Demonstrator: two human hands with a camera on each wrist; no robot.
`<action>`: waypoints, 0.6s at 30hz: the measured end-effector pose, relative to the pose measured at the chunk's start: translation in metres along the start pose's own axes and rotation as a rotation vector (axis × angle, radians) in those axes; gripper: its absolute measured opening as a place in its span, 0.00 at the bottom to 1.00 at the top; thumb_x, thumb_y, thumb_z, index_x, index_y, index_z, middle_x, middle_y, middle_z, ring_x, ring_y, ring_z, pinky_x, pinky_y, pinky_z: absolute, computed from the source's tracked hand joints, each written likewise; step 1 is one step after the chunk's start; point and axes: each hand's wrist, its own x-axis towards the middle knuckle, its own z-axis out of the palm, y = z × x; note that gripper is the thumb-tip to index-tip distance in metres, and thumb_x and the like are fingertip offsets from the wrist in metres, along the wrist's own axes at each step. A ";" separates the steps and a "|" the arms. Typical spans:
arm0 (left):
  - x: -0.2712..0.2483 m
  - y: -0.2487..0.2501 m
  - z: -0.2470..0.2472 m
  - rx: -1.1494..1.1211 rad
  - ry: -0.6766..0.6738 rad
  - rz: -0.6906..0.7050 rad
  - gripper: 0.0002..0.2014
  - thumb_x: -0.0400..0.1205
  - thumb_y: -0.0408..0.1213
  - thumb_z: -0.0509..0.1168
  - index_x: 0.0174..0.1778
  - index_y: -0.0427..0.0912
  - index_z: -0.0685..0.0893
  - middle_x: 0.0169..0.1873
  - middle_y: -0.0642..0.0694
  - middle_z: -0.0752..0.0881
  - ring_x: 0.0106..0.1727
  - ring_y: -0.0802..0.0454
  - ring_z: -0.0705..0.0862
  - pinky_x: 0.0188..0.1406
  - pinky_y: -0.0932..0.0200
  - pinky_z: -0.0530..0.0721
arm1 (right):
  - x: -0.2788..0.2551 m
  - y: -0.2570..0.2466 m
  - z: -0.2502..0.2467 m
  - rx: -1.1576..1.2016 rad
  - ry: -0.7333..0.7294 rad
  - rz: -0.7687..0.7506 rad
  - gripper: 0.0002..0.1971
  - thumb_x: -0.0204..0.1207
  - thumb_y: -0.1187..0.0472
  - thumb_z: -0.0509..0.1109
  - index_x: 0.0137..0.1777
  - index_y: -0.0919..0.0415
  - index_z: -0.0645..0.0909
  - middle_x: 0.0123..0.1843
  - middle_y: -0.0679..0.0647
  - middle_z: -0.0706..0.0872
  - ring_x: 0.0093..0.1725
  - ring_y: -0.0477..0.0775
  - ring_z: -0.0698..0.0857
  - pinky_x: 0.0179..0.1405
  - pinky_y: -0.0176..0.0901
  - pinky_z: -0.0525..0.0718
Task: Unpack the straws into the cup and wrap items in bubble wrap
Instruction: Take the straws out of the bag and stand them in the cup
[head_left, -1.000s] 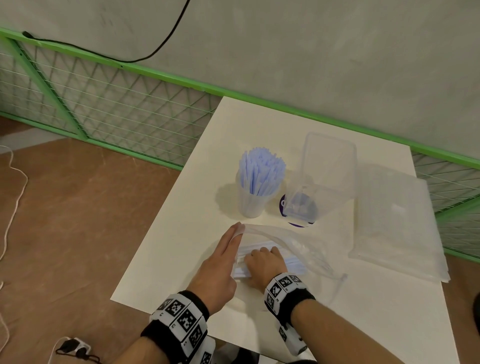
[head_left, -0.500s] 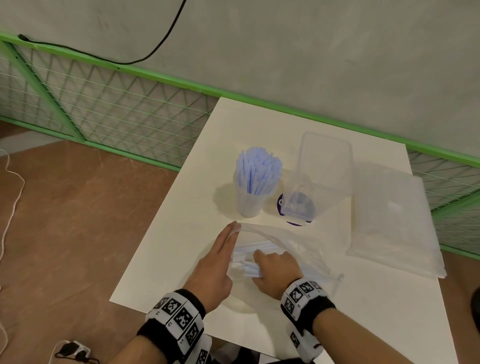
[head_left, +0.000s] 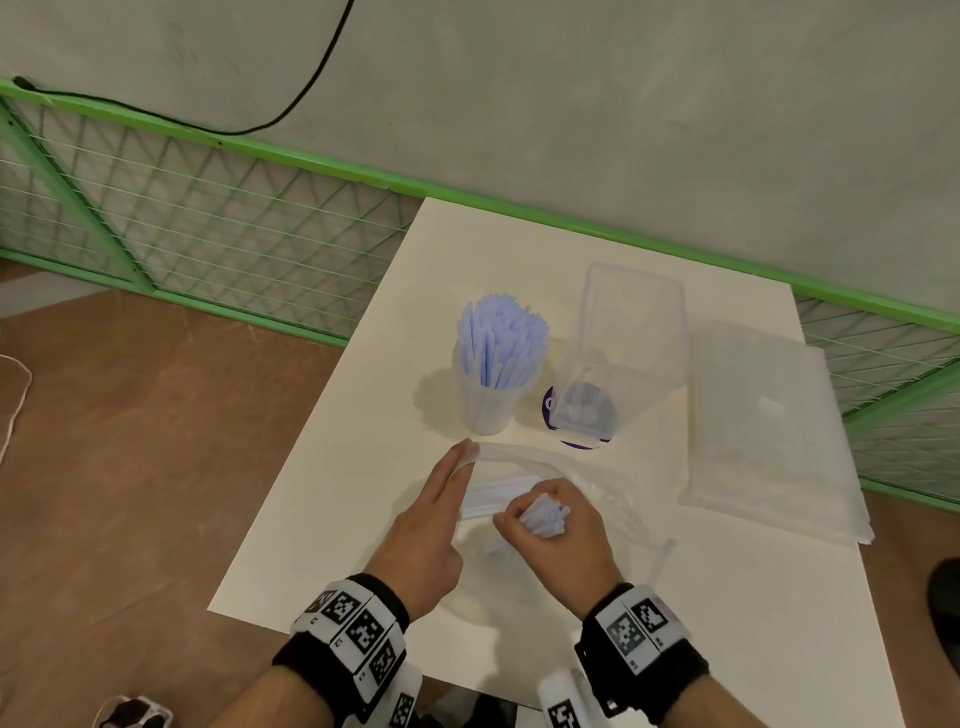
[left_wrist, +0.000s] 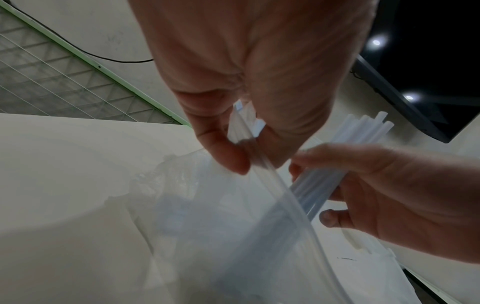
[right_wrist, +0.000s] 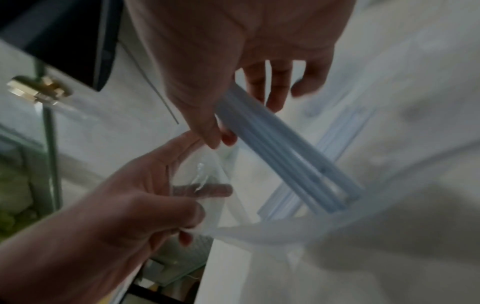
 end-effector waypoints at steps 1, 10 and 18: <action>0.000 0.000 0.000 0.000 0.003 -0.002 0.53 0.70 0.14 0.57 0.86 0.60 0.48 0.82 0.74 0.41 0.72 0.56 0.75 0.55 0.71 0.78 | 0.000 0.000 -0.001 -0.037 -0.038 -0.019 0.07 0.65 0.54 0.76 0.29 0.50 0.81 0.32 0.47 0.83 0.34 0.43 0.83 0.39 0.36 0.80; 0.001 0.002 0.000 0.000 0.008 -0.011 0.53 0.70 0.14 0.57 0.85 0.61 0.48 0.80 0.76 0.39 0.70 0.56 0.76 0.54 0.71 0.78 | -0.007 -0.001 -0.013 -0.198 -0.119 -0.096 0.05 0.66 0.60 0.73 0.31 0.58 0.83 0.30 0.53 0.86 0.34 0.53 0.85 0.39 0.52 0.84; 0.003 0.002 0.000 -0.010 -0.010 -0.018 0.52 0.70 0.14 0.56 0.85 0.60 0.49 0.77 0.81 0.38 0.65 0.57 0.79 0.42 0.75 0.76 | 0.037 -0.108 -0.076 0.042 -0.004 -0.250 0.04 0.69 0.68 0.80 0.35 0.63 0.87 0.30 0.57 0.89 0.26 0.53 0.87 0.27 0.42 0.85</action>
